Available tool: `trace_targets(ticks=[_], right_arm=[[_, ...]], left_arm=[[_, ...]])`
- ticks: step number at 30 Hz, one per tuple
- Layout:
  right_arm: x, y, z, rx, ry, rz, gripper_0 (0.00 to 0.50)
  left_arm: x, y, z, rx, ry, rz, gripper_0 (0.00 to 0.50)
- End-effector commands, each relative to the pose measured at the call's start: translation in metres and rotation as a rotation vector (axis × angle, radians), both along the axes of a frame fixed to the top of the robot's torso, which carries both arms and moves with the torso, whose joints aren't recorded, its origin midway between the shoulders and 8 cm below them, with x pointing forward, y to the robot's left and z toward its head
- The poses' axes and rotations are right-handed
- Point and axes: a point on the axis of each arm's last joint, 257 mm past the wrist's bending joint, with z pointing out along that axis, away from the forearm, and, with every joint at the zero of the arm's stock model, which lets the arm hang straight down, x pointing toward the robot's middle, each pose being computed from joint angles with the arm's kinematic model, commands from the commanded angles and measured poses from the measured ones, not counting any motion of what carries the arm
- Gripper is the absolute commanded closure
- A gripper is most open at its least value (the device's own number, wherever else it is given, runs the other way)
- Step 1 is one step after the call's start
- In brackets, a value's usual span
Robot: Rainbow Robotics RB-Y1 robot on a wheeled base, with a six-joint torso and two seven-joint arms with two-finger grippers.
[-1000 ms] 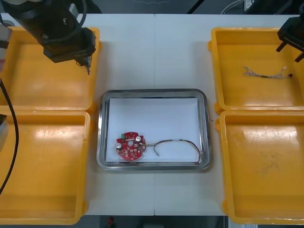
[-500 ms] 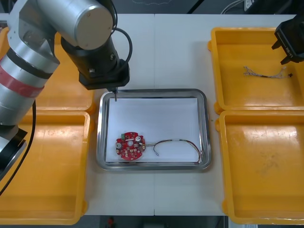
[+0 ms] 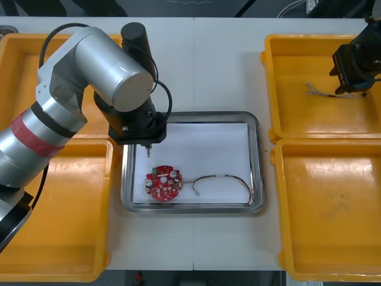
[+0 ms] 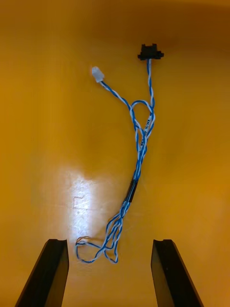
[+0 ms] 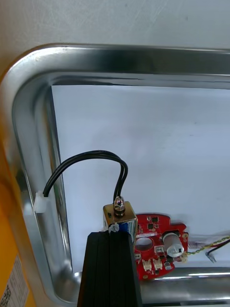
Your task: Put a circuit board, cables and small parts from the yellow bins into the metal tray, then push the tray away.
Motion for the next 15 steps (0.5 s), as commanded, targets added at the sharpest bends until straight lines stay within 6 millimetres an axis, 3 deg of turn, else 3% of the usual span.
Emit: trace_targets(ticks=[1, 15], right_arm=[[0.016, 0.023, 0.023, 0.069, -0.055, -0.013, 0.000], [0.026, 0.017, -0.013, 0.050, -0.086, -0.056, 0.000]], left_arm=[[0.002, 0.008, -0.009, 0.045, -0.032, -0.032, 0.499], [0.018, 0.015, -0.022, 0.046, -0.049, -0.002, 0.498]])
